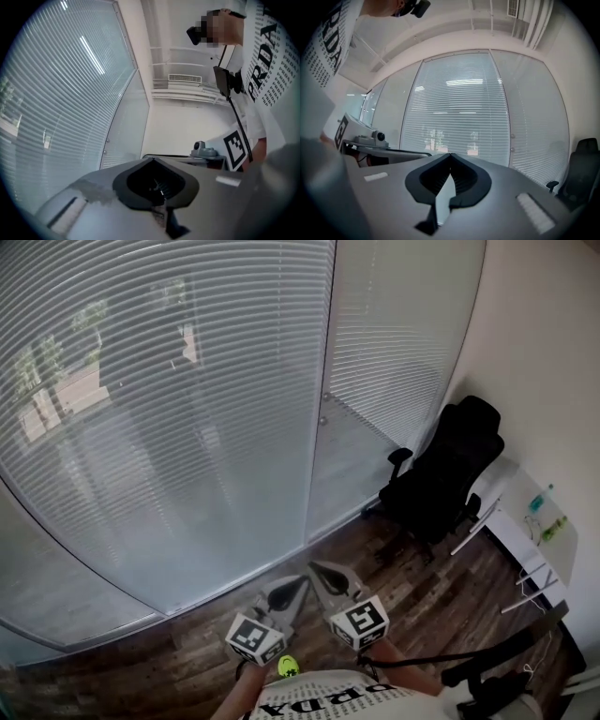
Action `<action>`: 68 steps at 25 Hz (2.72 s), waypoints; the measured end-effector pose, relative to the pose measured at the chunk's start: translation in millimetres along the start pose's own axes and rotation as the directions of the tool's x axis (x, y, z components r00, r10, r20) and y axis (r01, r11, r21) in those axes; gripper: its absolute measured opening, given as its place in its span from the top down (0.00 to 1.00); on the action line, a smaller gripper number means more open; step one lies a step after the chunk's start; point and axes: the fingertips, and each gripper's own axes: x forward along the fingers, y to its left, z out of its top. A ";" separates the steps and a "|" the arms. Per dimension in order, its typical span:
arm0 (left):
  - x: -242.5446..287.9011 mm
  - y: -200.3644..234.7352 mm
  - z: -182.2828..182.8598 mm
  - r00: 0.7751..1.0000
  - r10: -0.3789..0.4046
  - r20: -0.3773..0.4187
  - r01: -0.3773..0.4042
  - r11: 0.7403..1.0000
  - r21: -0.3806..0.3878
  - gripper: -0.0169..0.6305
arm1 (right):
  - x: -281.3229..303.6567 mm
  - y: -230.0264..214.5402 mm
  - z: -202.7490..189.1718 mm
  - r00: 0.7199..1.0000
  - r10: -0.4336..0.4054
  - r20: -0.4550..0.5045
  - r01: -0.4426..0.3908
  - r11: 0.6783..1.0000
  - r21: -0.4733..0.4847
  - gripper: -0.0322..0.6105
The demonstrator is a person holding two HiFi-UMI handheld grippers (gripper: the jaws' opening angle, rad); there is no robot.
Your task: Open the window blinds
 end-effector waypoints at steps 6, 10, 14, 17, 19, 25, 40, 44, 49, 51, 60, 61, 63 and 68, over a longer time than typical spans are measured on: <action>3.7 37.7 -18.9 0.999 0.026 -0.035 -0.027 0.999 -0.035 0.99 | 36.6 -5.7 -24.9 0.998 0.040 -0.051 -0.040 0.999 -0.008 0.94; 10.1 59.4 -29.4 0.997 0.051 -0.050 -0.052 0.998 -0.025 0.99 | 57.5 -14.7 -37.4 0.996 0.073 -0.048 -0.073 0.997 -0.009 0.94; 33.6 82.0 -22.6 0.995 0.083 -0.054 -0.085 0.996 -0.025 0.99 | 79.4 -38.3 -33.3 0.994 0.102 -0.041 -0.102 0.995 0.008 0.94; 61.5 102.6 -17.2 0.994 0.098 -0.053 -0.099 0.995 -0.010 0.99 | 99.1 -66.9 -28.0 0.992 0.122 -0.028 -0.122 0.993 -0.009 0.94; 83.1 110.3 -12.8 0.993 0.101 -0.056 -0.101 0.995 0.001 0.99 | 106.4 -88.6 -23.4 0.991 0.132 -0.021 -0.132 0.991 -0.014 0.94; 144.4 132.2 -12.3 0.992 0.104 -0.073 -0.103 0.995 0.013 0.99 | 124.9 -148.4 -16.8 0.988 0.149 -0.026 -0.150 0.988 -0.025 0.94; 200.9 184.4 -21.3 0.984 0.171 -0.044 -0.171 0.985 0.002 0.99 | 164.5 -214.7 -30.2 0.987 0.158 -0.022 -0.158 0.987 -0.005 0.94; 203.1 208.0 -14.0 0.985 0.173 -0.029 -0.173 0.985 -0.002 0.99 | 186.3 -223.1 -27.5 0.990 0.141 -0.028 -0.142 0.990 -0.019 0.94; 219.9 244.7 7.2 0.989 0.146 0.000 -0.146 0.989 -0.004 0.99 | 222.4 -242.1 -9.2 0.993 0.117 -0.012 -0.118 0.992 -0.042 0.94; 225.7 258.3 12.9 0.992 0.124 0.005 -0.124 0.992 0.006 0.99 | 237.6 -250.1 -0.8 0.995 0.096 0.007 -0.096 0.994 -0.055 0.94; 242.8 303.2 24.7 0.999 0.023 0.028 -0.023 1.000 -0.002 0.99 | 277.6 -261.4 10.7 0.999 0.022 0.043 -0.020 0.998 -0.054 0.94; 244.0 306.6 23.3 0.999 0.020 0.028 -0.020 1.000 -0.009 0.99 | 278.6 -263.0 8.8 0.999 0.019 0.045 -0.018 0.999 -0.035 0.94; 246.2 308.9 22.4 0.999 0.013 0.034 -0.012 1.000 -0.018 0.99 | 280.7 -267.7 6.1 0.999 0.008 0.050 -0.007 1.000 -0.015 0.94; 256.5 311.7 27.9 1.000 0.008 0.017 -0.007 1.000 -0.019 0.99 | 293.2 -274.4 17.3 0.999 0.010 0.048 -0.007 0.999 -0.050 0.94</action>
